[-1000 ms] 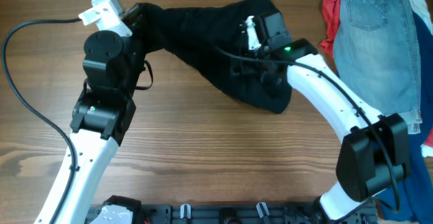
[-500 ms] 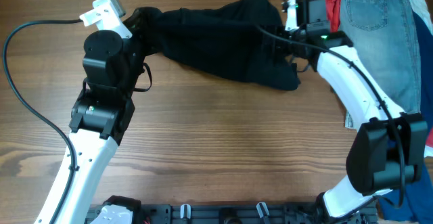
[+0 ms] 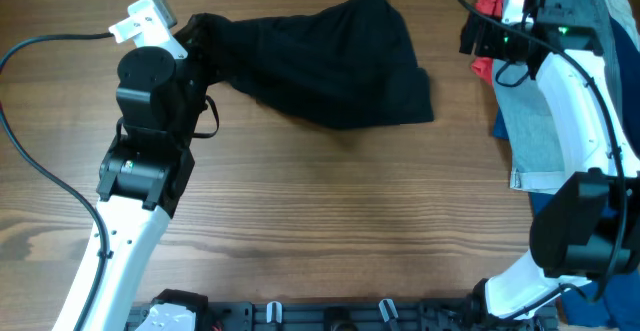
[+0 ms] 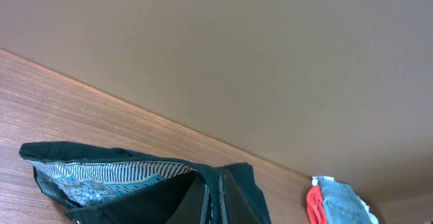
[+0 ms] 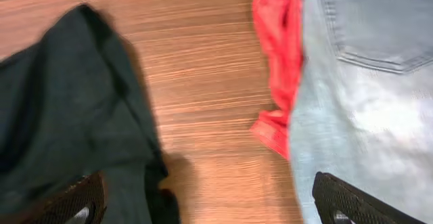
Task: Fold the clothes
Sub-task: 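Lift the trousers with both grippers and stretch them apart horizontally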
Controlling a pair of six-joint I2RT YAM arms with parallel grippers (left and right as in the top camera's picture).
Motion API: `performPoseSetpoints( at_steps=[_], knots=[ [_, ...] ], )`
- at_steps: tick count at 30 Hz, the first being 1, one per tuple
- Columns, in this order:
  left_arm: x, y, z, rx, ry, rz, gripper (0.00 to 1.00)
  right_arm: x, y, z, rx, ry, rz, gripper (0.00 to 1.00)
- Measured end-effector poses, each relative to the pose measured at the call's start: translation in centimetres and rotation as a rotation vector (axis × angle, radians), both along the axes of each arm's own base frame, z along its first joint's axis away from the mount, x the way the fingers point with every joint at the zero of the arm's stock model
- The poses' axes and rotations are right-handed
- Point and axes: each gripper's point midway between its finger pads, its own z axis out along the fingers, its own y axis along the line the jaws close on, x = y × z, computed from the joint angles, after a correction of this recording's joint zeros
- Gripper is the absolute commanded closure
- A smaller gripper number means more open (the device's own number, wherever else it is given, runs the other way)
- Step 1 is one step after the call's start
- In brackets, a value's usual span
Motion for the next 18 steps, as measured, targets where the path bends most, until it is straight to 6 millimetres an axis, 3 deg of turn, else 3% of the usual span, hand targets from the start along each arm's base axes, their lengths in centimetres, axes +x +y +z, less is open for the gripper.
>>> performPoseSetpoints(
  at_steps=[1,5,8,11,14,18],
  knots=[
    [0.0,0.0,-0.1,0.001,0.004,0.001,0.96,-0.5,0.8,-0.1,0.028,0.024,0.022,0.01],
    [-0.2,0.1,-0.9,0.01,0.039,0.003,0.96,-6.0,5.9,-1.9,0.223,0.264,0.124,0.03],
    [-0.5,0.1,-1.7,0.017,0.072,0.002,0.96,-8.3,7.4,-3.0,0.267,0.361,0.14,0.05],
    [-0.5,0.1,-2.0,0.019,0.082,0.002,0.96,-8.7,8.0,-4.8,0.27,0.378,0.129,0.17],
    [-0.6,0.2,-2.0,0.019,0.083,0.002,0.96,-8.0,8.0,-6.4,0.273,0.342,0.114,0.19],
    [-0.6,0.2,-2.1,0.02,0.089,0.002,0.96,-8.4,8.1,-10.2,0.289,0.319,0.103,0.19]
  ],
)
